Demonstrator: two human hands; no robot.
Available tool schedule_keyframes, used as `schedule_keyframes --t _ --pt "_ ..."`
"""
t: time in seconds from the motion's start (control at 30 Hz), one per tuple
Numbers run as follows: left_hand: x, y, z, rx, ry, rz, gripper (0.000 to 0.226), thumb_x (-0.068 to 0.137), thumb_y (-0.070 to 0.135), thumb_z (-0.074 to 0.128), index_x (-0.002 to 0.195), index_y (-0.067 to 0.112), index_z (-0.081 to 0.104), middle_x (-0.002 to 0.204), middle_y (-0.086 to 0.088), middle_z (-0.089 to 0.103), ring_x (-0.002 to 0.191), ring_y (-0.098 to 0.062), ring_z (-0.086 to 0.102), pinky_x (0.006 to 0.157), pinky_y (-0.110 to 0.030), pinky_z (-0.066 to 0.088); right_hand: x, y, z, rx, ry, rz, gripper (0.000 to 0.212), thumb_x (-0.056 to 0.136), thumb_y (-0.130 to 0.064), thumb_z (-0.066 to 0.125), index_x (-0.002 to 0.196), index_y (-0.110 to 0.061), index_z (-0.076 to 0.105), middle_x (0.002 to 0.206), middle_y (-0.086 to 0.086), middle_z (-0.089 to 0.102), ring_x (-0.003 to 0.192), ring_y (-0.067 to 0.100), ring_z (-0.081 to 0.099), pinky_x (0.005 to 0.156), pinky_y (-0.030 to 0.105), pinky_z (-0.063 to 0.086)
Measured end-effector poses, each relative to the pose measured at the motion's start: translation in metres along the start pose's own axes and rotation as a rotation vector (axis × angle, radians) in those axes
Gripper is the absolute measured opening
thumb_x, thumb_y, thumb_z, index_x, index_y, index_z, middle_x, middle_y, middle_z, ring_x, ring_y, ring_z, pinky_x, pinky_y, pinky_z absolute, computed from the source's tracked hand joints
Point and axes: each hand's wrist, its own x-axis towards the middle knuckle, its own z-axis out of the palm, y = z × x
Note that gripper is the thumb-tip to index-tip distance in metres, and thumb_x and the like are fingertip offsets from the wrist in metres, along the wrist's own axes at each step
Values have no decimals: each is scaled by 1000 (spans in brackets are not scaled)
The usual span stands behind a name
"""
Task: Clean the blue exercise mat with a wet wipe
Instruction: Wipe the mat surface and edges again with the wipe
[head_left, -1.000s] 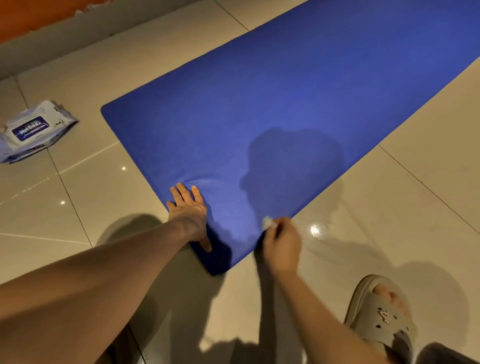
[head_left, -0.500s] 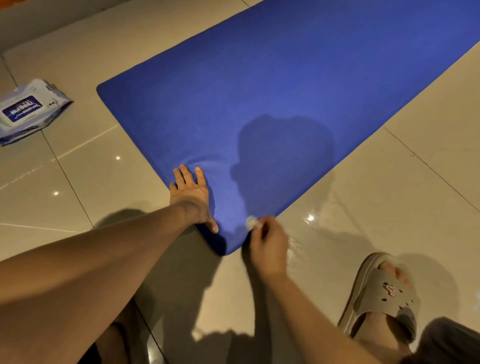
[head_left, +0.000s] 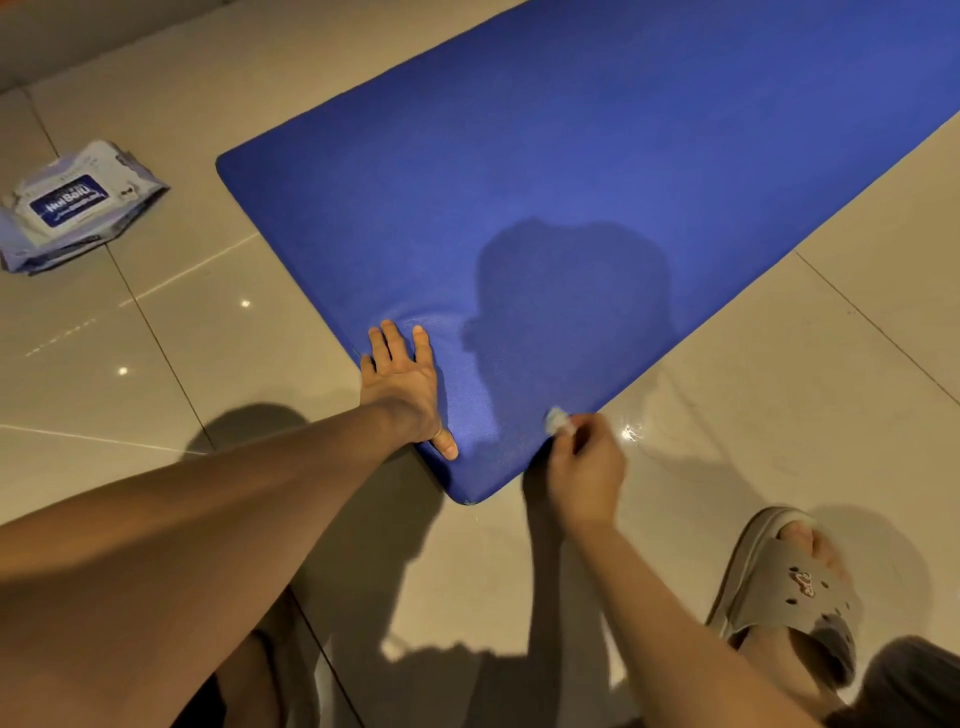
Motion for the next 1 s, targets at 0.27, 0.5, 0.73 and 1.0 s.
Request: schedule_keyframes --t 0.27,0.5,0.73,1.0 --pt "-1 2 -4 26 -10 -5 173 46 72 90 156 6 -25 162 -32 -21 152 -50 -13 125 -55 11 -75 2 27 -88 -279 -154 28 99 -33 57 76 -22 46 66 -5 52 61 14 47 56 33 33" --pt "-1 6 1 61 51 -18 174 40 76 89 158 5 -17 163 -33 -11 152 -51 -6 123 -56 19 -7 5 -2 -98 -92 -70 24 100 -29 55 78 -20 49 71 -3 57 64 13 53 58 35 39" --pt "0 10 0 129 47 -58 174 40 78 87 158 7 -18 162 -32 -10 153 -49 -5 122 -52 21 -78 5 28 -169 -325 -199 23 97 -34 55 78 -23 46 71 -3 54 63 19 47 60 42 42" --pt "-4 5 -2 106 71 -7 173 39 83 84 159 8 -15 162 -31 -7 153 -48 -2 119 -51 22 -21 5 3 -203 -154 -169 23 102 -36 54 82 -25 51 76 -8 59 67 9 54 57 24 37"
